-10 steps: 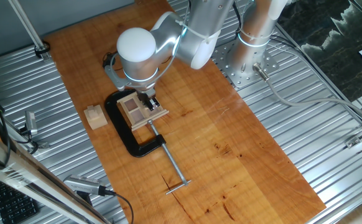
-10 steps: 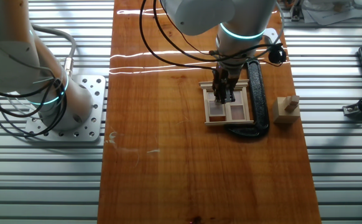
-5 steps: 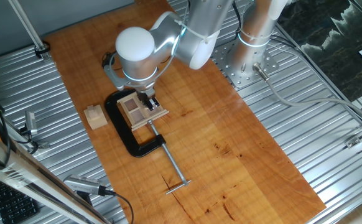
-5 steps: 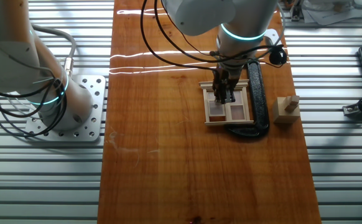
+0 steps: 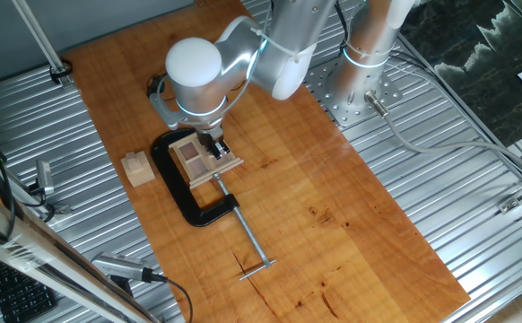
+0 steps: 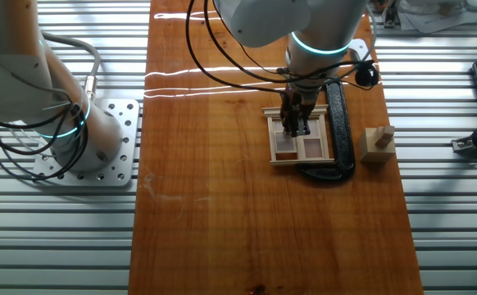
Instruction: Open a sliding window
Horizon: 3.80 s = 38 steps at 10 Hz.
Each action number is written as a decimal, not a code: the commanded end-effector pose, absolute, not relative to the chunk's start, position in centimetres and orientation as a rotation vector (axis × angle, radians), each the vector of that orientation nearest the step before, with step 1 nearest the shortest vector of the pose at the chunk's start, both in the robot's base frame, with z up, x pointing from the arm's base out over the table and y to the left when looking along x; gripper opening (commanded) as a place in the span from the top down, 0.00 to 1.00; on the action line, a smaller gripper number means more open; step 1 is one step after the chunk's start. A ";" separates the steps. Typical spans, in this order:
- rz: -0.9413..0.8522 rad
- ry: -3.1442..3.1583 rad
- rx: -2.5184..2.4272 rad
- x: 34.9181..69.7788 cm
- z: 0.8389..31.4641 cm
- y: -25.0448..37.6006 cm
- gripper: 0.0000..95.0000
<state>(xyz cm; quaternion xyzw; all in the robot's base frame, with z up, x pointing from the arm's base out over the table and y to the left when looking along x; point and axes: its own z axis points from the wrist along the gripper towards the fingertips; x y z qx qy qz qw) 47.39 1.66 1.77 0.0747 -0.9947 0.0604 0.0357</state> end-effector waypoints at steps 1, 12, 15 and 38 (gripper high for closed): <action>0.185 -3.053 0.230 47.4 1.8 1.7 1.00; 0.187 -3.042 0.249 47.4 1.9 1.7 1.00; 0.178 -3.049 0.238 47.4 1.9 1.7 1.00; 0.160 -3.029 0.425 47.4 1.9 1.7 1.00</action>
